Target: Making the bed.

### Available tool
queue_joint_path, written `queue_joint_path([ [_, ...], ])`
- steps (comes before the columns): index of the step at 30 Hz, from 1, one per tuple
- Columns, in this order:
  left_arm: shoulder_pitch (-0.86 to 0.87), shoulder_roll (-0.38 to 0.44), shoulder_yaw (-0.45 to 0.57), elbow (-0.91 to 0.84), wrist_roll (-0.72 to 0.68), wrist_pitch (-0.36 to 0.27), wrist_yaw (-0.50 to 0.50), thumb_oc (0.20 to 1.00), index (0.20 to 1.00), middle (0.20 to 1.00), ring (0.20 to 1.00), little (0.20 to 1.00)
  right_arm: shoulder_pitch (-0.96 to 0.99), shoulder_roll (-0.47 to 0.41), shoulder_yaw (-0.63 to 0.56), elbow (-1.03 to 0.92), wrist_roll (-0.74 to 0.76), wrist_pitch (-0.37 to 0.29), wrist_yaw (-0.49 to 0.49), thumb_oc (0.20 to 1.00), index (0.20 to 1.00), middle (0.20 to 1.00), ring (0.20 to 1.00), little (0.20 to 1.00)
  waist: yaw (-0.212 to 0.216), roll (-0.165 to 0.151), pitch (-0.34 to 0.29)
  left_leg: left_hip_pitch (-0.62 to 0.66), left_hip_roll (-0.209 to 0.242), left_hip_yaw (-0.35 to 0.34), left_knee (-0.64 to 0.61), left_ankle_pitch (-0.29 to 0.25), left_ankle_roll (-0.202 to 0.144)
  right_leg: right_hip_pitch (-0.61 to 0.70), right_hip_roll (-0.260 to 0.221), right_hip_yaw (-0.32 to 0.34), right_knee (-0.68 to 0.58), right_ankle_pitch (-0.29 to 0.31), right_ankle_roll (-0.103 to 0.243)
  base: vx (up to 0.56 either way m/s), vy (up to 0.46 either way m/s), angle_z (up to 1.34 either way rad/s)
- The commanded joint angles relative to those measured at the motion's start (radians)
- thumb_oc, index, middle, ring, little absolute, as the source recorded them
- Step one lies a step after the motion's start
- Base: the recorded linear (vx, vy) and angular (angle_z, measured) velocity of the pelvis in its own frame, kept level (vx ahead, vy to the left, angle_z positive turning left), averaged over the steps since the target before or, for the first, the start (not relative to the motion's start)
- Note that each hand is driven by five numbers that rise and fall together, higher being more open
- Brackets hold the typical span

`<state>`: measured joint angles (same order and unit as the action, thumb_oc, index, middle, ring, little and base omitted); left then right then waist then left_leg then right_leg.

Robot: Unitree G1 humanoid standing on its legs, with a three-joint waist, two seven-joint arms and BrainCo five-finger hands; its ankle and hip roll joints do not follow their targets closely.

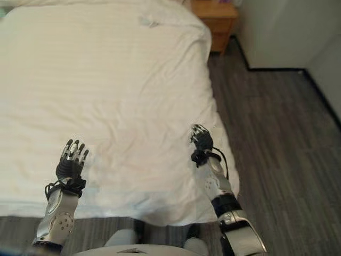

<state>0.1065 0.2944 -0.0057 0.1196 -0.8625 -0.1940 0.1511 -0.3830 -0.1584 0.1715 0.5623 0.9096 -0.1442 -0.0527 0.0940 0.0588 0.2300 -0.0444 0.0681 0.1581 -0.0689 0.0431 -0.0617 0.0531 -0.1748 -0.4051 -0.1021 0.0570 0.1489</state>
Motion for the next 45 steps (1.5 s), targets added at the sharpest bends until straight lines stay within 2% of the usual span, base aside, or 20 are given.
queue_joint_path([
  [1, -0.086, 0.010, -0.014, 0.056, -0.036, -0.079, -0.043, 1.000, 1.000, 1.000, 1.000, 1.000, -0.092, 0.016, -0.016, 0.142, 0.092, -0.043, 0.033, 0.200, 0.200, 0.200, 0.200, 0.200, 0.006, 0.052, 0.055, -0.031, 0.048, 0.092, -0.018, 0.086, -0.132, -0.048, -0.067, -0.004, 0.015, 0.056, 0.032, -0.16, 0.043, 0.22],
  [5, -0.090, 0.008, -0.065, 0.105, -0.030, -0.065, -0.109, 1.000, 1.000, 1.000, 1.000, 1.000, -0.057, 0.016, -0.007, 0.292, 0.034, -0.002, 0.036, 0.200, 0.200, 0.200, 0.200, 0.200, -0.004, 0.094, 0.046, -0.054, 0.050, 0.111, -0.018, 0.090, -0.128, -0.089, -0.079, 0.004, 0.015, 0.068, 0.041, -0.06, 0.071, -0.07],
  [6, -0.086, 0.014, -0.076, 0.090, -0.007, -0.063, -0.123, 1.000, 1.000, 1.000, 1.000, 1.000, 0.004, 0.011, -0.011, 0.326, -0.020, 0.012, 0.045, 0.200, 0.200, 0.200, 0.200, 0.200, -0.021, 0.090, 0.042, -0.043, 0.054, 0.122, -0.018, 0.083, -0.124, -0.086, -0.082, 0.018, 0.015, 0.066, 0.046, 0.05, 0.134, -0.16],
  [12, -0.103, 0.020, -0.076, 0.023, 0.034, -0.046, -0.144, 1.000, 1.000, 1.000, 1.000, 1.000, 0.286, -0.040, -0.086, 0.309, -0.121, 0.035, 0.099, 0.200, 0.200, 0.200, 0.200, 0.200, -0.137, -0.001, 0.002, 0.016, 0.043, 0.188, -0.018, 0.033, -0.090, -0.093, -0.087, 0.096, 0.015, 0.091, 0.059, 0.06, 0.108, -0.25],
  [16, -0.152, 0.020, -0.073, -0.053, 0.082, -0.054, -0.123, 1.000, 1.000, 1.000, 1.000, 1.000, 0.409, -0.057, -0.181, 0.311, -0.116, 0.033, 0.120, 0.200, 0.200, 0.200, 0.200, 0.200, -0.213, -0.045, -0.008, 0.081, 0.047, 0.228, -0.018, 0.016, -0.079, -0.071, -0.056, 0.144, 0.015, 0.111, 0.051, 0.01, 0.072, -0.59],
  [20, -0.149, 0.027, -0.041, -0.132, 0.138, -0.065, -0.124, 1.000, 1.000, 1.000, 1.000, 1.000, 0.459, -0.087, -0.206, 0.283, -0.210, 0.007, 0.122, 0.200, 0.200, 0.200, 0.200, 0.200, -0.210, -0.038, -0.001, 0.142, 0.099, 0.331, -0.018, 0.008, -0.075, -0.056, -0.068, 0.022, 0.216, 0.030, 0.056, -0.13, 0.086, -0.72],
  [21, -0.137, 0.025, -0.046, -0.148, 0.138, -0.059, -0.140, 1.000, 1.000, 1.000, 1.000, 1.000, 0.459, -0.112, -0.187, 0.266, -0.285, 0.006, 0.113, 0.517, 0.517, 0.517, 0.517, 0.517, -0.197, -0.039, -0.004, 0.150, 0.111, 0.357, -0.018, 0.017, -0.077, -0.045, -0.082, -0.018, 0.244, 0.015, 0.052, -0.15, 0.013, -1.68],
  [22, -0.145, 0.021, -0.096, -0.194, 0.168, -0.047, -0.163, 1.000, 1.000, 1.000, 1.000, 1.000, 0.464, -0.127, -0.155, 0.231, -0.339, 0.006, 0.109, 1.000, 1.000, 1.000, 1.000, 1.000, -0.188, -0.045, -0.013, 0.153, 0.123, 0.387, -0.018, 0.028, -0.080, -0.027, -0.093, -0.069, 0.244, 0.011, 0.049, -0.20, -0.076, -1.85],
  [25, -0.115, 0.041, -0.126, -0.207, 0.220, -0.018, -0.173, 1.000, 1.000, 1.000, 1.000, 1.000, 0.450, -0.198, -0.090, 0.109, -0.539, -0.011, 0.067, 1.000, 1.000, 1.000, 1.000, 1.000, -0.131, -0.053, -0.049, 0.173, 0.152, 0.477, -0.018, 0.068, -0.088, 0.037, -0.139, -0.230, 0.233, 0.039, 0.054, -0.17, -0.170, -1.53],
  [26, -0.096, 0.066, -0.151, -0.208, 0.261, 0.000, -0.186, 1.000, 1.000, 1.000, 1.000, 1.000, 0.421, -0.251, -0.042, -0.021, -0.674, -0.016, 0.038, 1.000, 1.000, 1.000, 1.000, 1.000, -0.108, -0.057, -0.073, 0.199, 0.171, 0.536, -0.015, 0.094, -0.097, 0.070, -0.148, -0.300, 0.201, 0.052, 0.058, -0.13, -0.220, -1.18],
  [29, -0.099, 0.075, -0.171, -0.213, 0.279, 0.005, -0.186, 1.000, 1.000, 1.000, 1.000, 1.000, 0.419, -0.273, -0.037, -0.086, -0.721, -0.008, 0.023, 1.000, 1.000, 1.000, 1.000, 1.000, -0.102, -0.057, -0.078, 0.216, 0.179, 0.564, -0.014, 0.102, -0.104, 0.079, -0.128, -0.276, 0.166, 0.056, 0.055, -0.08, -0.201, -1.41],
  [30, -0.118, 0.085, -0.208, -0.211, 0.337, 0.011, -0.180, 1.000, 1.000, 1.000, 1.000, 1.000, 0.425, -0.347, -0.042, -0.270, -0.863, -0.011, 0.000, 1.000, 1.000, 1.000, 1.000, 1.000, -0.114, -0.054, -0.089, 0.240, 0.205, 0.585, -0.007, 0.126, -0.118, 0.094, -0.078, -0.228, 0.101, 0.034, 0.038, -0.04, -0.353, -1.59],
  [33, -0.179, 0.071, -0.249, -0.206, 0.390, 0.006, -0.139, 1.000, 1.000, 1.000, 1.000, 1.000, 0.428, -0.422, -0.079, -0.429, -1.003, -0.023, -0.042, 1.000, 1.000, 1.000, 1.000, 1.000, -0.151, -0.038, -0.096, 0.266, 0.253, 0.618, 0.056, 0.173, -0.156, 0.118, -0.023, -0.176, 0.025, 0.003, 0.017, -0.01, -0.317, -0.72],
  [35, -0.248, 0.057, -0.274, -0.208, 0.418, -0.005, -0.078, 1.000, 1.000, 1.000, 1.000, 1.000, 0.368, -0.488, -0.119, -0.534, -1.084, -0.006, -0.099, 1.000, 1.000, 1.000, 1.000, 1.000, -0.146, -0.013, -0.066, 0.232, 0.341, 0.583, 0.231, 0.248, -0.199, 0.116, 0.021, -0.120, 0.015, -0.043, -0.010, 0.01, -0.298, -1.07],
  [36, -0.271, 0.049, -0.278, -0.196, 0.424, -0.008, -0.054, 1.000, 1.000, 1.000, 1.000, 1.000, 0.344, -0.505, -0.129, -0.576, -1.106, -0.007, -0.116, 1.000, 1.000, 1.000, 1.000, 1.000, -0.142, -0.009, -0.050, 0.206, 0.364, 0.518, 0.318, 0.267, -0.200, 0.111, 0.036, -0.086, 0.015, -0.058, -0.026, 0.02, -0.274, -1.35],
  [38, -0.323, 0.030, -0.304, -0.161, 0.428, -0.019, -0.003, 1.000, 1.000, 1.000, 1.000, 1.000, 0.291, -0.520, -0.128, -0.601, -1.096, -0.002, -0.143, 1.000, 1.000, 1.000, 1.000, 1.000, -0.140, -0.016, -0.029, 0.163, 0.354, 0.383, 0.464, 0.246, -0.191, 0.109, 0.051, -0.022, 0.015, -0.069, -0.050, 0.04, -0.328, -2.22],
  [39, -0.304, 0.012, -0.298, -0.183, 0.442, -0.030, 0.009, 1.000, 1.000, 1.000, 1.000, 1.000, 0.266, -0.505, -0.148, -0.661, -1.106, 0.000, -0.163, 1.000, 1.000, 1.000, 1.000, 1.000, -0.113, -0.041, -0.011, 0.047, 0.234, 0.178, 0.633, 0.164, -0.123, 0.103, 0.063, 0.090, 0.015, -0.058, -0.084, 0.02, -0.329, -2.50],
  [40, -0.304, 0.013, -0.298, -0.183, 0.442, -0.030, 0.008, 1.000, 1.000, 1.000, 1.000, 1.000, 0.268, -0.504, -0.149, -0.664, -1.106, 0.001, -0.162, 1.000, 1.000, 1.000, 1.000, 1.000, -0.113, -0.042, -0.014, 0.041, 0.232, 0.180, 0.635, 0.165, -0.118, 0.098, 0.061, 0.089, 0.015, -0.055, -0.083, 0.06, -0.316, -1.67],
  [42, -0.293, -0.001, -0.312, -0.169, 0.422, -0.027, -0.004, 1.000, 1.000, 1.000, 1.000, 1.000, 0.277, -0.486, -0.168, -0.674, -1.128, 0.009, -0.183, 1.000, 1.000, 1.000, 1.000, 1.000, -0.111, -0.045, -0.004, -0.008, 0.182, 0.135, 0.659, 0.129, -0.099, 0.116, 0.081, 0.144, 0.015, -0.064, -0.089, 0.12, -0.153, -1.21],
  [45, -0.275, -0.016, -0.324, -0.162, 0.378, -0.024, -0.010, 1.000, 1.000, 1.000, 1.000, 1.000, 0.298, -0.469, -0.167, -0.685, -1.150, 0.021, -0.182, 1.000, 1.000, 1.000, 1.000, 1.000, -0.101, -0.047, 0.016, -0.086, 0.123, 0.157, 0.603, 0.112, -0.085, 0.147, 0.088, 0.187, 0.015, -0.068, -0.088, 0.20, -0.101, -0.89],
])
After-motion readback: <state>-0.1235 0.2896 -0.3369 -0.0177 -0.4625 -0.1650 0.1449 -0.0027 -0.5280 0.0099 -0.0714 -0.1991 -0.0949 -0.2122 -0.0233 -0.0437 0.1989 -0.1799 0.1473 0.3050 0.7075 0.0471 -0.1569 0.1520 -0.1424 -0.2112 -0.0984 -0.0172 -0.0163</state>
